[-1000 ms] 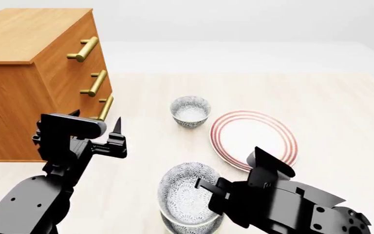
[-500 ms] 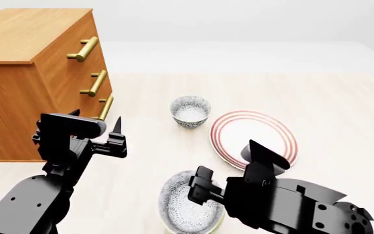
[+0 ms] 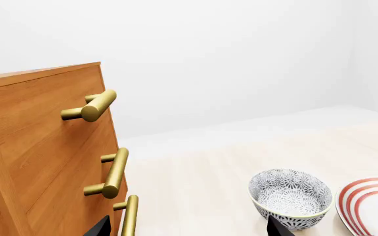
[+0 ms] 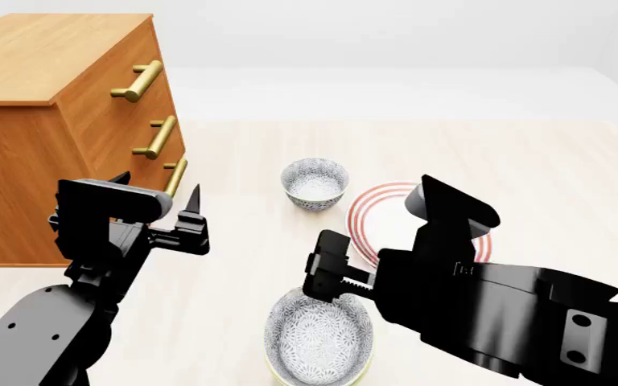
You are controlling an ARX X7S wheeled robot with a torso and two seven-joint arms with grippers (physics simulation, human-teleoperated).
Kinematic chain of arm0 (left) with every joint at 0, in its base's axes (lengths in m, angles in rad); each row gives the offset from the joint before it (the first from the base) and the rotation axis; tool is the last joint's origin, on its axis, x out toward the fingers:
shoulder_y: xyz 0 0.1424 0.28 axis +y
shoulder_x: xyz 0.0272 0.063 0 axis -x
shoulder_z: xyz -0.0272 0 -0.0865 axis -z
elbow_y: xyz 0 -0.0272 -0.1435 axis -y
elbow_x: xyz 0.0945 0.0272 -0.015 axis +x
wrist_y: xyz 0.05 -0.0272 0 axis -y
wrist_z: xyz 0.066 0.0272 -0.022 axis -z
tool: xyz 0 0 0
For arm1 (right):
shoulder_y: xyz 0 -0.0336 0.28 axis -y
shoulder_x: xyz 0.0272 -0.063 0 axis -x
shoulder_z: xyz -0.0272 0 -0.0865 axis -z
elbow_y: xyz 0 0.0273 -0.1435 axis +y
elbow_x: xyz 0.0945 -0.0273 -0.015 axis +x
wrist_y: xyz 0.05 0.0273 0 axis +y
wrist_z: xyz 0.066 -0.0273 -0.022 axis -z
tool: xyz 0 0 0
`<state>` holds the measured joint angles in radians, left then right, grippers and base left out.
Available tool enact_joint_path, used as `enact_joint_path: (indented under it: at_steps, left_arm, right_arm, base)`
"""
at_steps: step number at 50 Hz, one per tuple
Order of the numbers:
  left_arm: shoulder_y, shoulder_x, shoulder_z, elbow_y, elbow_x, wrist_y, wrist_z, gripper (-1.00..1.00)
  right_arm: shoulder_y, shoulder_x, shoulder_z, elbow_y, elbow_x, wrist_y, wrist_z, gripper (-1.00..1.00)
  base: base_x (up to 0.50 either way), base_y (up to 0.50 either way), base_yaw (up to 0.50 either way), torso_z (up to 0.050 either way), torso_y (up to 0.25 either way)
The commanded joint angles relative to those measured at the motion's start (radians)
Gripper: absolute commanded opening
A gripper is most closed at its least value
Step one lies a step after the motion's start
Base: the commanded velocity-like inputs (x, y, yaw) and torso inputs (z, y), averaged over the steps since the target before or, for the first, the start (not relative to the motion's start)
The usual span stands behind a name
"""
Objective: Stack the bowl in the middle on the bowl at the back.
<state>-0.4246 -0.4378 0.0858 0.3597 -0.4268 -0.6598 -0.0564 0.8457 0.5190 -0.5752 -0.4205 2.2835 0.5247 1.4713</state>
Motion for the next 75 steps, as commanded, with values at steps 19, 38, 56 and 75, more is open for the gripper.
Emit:
enact_joint_path:
  at_steps: [19,38,56,75]
  left_arm:
    - [0.009,-0.065,-0.109,0.278,-0.148,-0.16,-0.04,1.0]
    - [0.001,-0.133,-0.457,0.561,-0.555,-0.488,-0.222,1.0]
    - [0.027,-0.15,-0.52,0.581,-0.621,-0.527,-0.291,1.0]
    - [0.027,-0.206,-0.64,0.589,-0.8,-0.602,-0.411,1.0]
  right_arm:
    - [0.257,0.224,0.041,-0.131,-0.085,0.045,0.037,1.0]
    - [-0.141,0.539,0.284,-0.429,-0.412,-0.022,-0.185,1.0]
    - [-0.353,0.605,0.416,-0.496,-0.586,-0.11,-0.29,1.0]
    - [-0.4,0.684,0.483,-0.545,-0.551,-0.137,-0.276,1.0]
  base:
    - [0.0,0.0,0.0,0.0,0.0]
    - [0.0,0.0,0.0,0.0,0.0]
    - [0.0,0.0,0.0,0.0,0.0]
    - [0.0,0.0,0.0,0.0,0.0]
